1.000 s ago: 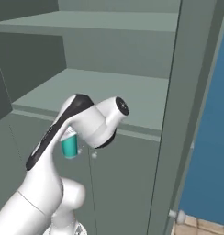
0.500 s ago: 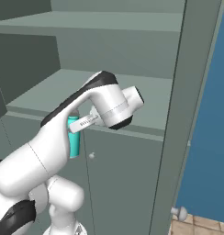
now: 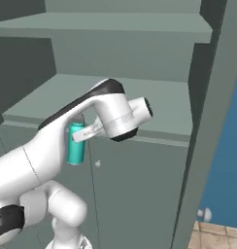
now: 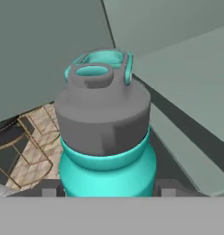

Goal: Pick the water bottle, boxed drink from the counter and place them in the open cabinet.

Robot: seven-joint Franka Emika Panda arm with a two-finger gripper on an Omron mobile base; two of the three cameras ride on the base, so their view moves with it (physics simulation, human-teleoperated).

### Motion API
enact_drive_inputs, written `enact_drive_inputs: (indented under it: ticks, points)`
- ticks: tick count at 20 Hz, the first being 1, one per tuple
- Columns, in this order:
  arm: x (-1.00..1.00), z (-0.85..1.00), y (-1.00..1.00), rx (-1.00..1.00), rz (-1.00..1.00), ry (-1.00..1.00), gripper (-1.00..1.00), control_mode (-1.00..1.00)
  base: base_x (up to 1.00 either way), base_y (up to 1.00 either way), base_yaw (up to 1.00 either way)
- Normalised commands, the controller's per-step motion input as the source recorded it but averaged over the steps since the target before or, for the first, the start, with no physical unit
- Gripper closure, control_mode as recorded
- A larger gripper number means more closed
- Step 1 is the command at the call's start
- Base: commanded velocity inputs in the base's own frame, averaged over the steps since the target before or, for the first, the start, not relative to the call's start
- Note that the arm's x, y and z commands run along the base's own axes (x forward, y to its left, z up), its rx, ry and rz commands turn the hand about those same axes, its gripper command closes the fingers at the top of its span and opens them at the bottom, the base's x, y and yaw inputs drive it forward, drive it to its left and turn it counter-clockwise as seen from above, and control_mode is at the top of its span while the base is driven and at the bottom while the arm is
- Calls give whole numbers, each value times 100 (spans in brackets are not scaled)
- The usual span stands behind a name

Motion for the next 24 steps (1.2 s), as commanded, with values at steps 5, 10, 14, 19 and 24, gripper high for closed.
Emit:
enact_drive_inputs:
  ticks: [5, 10, 14, 19, 24]
  points:
    - [0, 0, 0, 0, 0, 0, 100, 100, 0, 44, -20]
    - [0, 0, 0, 0, 0, 0, 100, 100, 12, 15, -9]
    - [0, 0, 0, 0, 0, 0, 100, 100, 7, -5, 1]
    - [0, 0, 0, 0, 0, 0, 100, 100, -3, 2, 3]
    - [0, 0, 0, 0, 0, 0, 100, 100, -5, 7, 0]
